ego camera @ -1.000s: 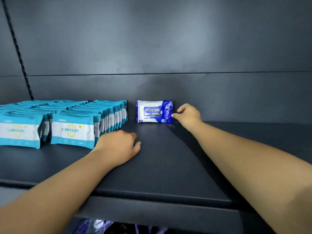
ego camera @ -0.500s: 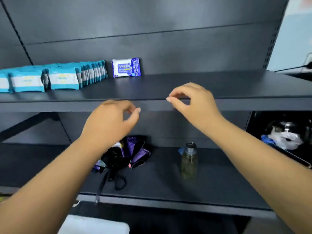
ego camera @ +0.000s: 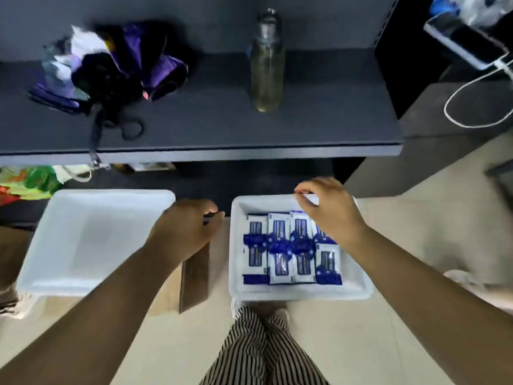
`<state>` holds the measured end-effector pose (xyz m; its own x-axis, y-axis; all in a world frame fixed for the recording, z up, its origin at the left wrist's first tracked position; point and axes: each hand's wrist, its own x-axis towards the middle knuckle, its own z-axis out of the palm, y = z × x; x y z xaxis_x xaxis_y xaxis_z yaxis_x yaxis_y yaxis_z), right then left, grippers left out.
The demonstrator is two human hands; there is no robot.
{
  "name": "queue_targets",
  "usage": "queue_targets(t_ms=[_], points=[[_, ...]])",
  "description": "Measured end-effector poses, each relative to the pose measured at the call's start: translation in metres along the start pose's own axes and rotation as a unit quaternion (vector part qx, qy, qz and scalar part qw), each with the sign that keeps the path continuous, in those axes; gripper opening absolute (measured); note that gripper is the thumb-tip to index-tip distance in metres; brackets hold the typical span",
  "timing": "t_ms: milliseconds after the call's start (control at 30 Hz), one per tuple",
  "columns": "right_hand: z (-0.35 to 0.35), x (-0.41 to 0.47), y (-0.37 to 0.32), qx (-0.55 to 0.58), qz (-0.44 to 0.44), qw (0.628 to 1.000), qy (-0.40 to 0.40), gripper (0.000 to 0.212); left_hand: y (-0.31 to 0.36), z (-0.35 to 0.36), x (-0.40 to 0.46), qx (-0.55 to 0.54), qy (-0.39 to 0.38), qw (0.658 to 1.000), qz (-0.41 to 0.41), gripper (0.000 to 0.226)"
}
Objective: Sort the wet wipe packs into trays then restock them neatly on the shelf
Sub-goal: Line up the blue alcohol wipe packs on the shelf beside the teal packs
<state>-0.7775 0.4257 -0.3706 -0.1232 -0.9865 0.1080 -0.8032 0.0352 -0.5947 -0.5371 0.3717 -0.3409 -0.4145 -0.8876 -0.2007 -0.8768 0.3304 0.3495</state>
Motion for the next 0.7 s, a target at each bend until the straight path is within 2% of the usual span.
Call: queue_targets(t_ms=[100,167,300,433,600,700], points=[[0.053,-0.033,0.045,-0.022,0.067,0.996,-0.054,0.016,-0.017,0.068,0.001,0.017,-0.105,0.994,-0.032,0.035],[0.090,-0.050,0.071,-0.016,0.092,0.991,-0.091,0.014,-0.026,0.111,0.002,-0.002,-0.159,0.984,-0.084,0.040],[0.153,-0.073,0.112,-0.015,0.190,0.969,-0.158,0.018,-0.047,0.195,0.007,-0.059,-0.177,0.971,-0.151,0.054],[0.210,-0.085,0.141,-0.034,0.220,0.951,-0.214,0.027,-0.069,0.266,0.021,-0.040,-0.218,0.944,-0.243,0.067],[0.253,-0.078,0.171,-0.051,0.229,0.929,-0.285,0.038,-0.081,0.319,0.022,-0.053,-0.306,0.932,-0.185,0.098],[0.267,-0.067,0.188,-0.077,0.218,0.917,-0.324,0.050,-0.086,0.333,0.015,-0.063,-0.286,0.940,-0.174,0.106]])
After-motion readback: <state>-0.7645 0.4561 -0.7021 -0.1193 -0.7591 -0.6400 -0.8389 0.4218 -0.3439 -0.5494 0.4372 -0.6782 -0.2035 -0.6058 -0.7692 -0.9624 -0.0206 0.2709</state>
